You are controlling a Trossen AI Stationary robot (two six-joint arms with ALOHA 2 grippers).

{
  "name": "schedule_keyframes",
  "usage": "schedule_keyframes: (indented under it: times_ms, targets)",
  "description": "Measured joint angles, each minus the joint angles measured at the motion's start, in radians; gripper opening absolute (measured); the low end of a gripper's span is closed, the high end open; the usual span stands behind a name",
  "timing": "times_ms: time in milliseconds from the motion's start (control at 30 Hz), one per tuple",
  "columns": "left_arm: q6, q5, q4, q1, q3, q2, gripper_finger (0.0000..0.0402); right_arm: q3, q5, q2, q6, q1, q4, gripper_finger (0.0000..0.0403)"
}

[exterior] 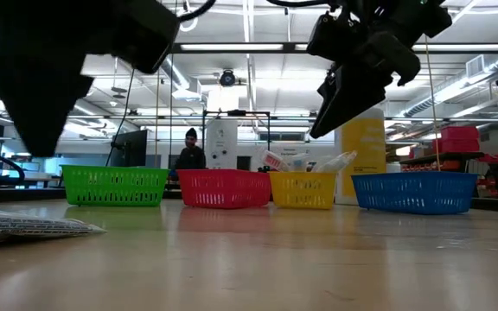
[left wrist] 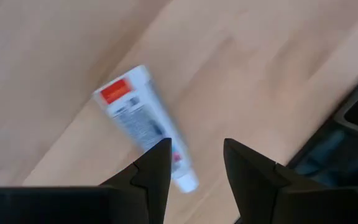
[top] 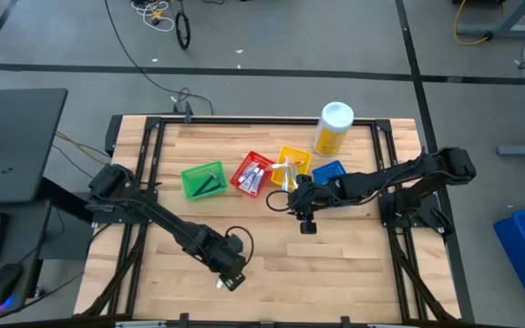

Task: Pick & Place Travel size toiletries
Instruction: Put the white toothpaste into the red bin

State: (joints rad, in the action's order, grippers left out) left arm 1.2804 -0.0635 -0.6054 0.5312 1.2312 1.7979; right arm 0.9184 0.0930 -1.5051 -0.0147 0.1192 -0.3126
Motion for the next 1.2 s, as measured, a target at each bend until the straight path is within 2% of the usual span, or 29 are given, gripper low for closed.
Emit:
schedule_keyframes:
  times_ms: [267, 433, 533, 733, 933, 1100, 1200]
  targets:
    - [0.056, -0.083, 0.011, 0.02, -0.001, 0.09, 0.0154, 0.0, 0.0, 0.0, 0.004, 0.0, 0.006, 0.0136]
    - [0.125, -0.167, -0.005, 0.022, -0.008, 0.101, 0.0154, 0.0, 0.0, 0.0, 0.011, 0.0, 0.008, 0.0135]
    - [0.148, -0.169, -0.011, 0.023, -0.008, 0.098, 0.0154, 0.0, 0.0, 0.0, 0.01, 0.0, 0.007, 0.0137]
    - [0.036, -0.17, -0.018, 0.011, -0.008, 0.097, 0.0154, 0.0, 0.0, 0.0, 0.007, 0.0, 0.01, 0.0135]
    - [-0.02, -0.199, -0.039, -0.054, -0.009, 0.097, 0.0153, 0.0, 0.0, 0.0, 0.007, 0.0, 0.034, 0.0135]
    - [-0.102, -0.307, -0.054, -0.092, -0.01, 0.097, 0.0153, 0.0, 0.001, 0.0, -0.023, 0.0, 0.047, 0.0137]
    - [-0.111, -0.336, -0.103, -0.107, -0.01, 0.097, 0.0153, 0.0, 0.001, 0.0, -0.045, 0.0, 0.048, 0.0137]
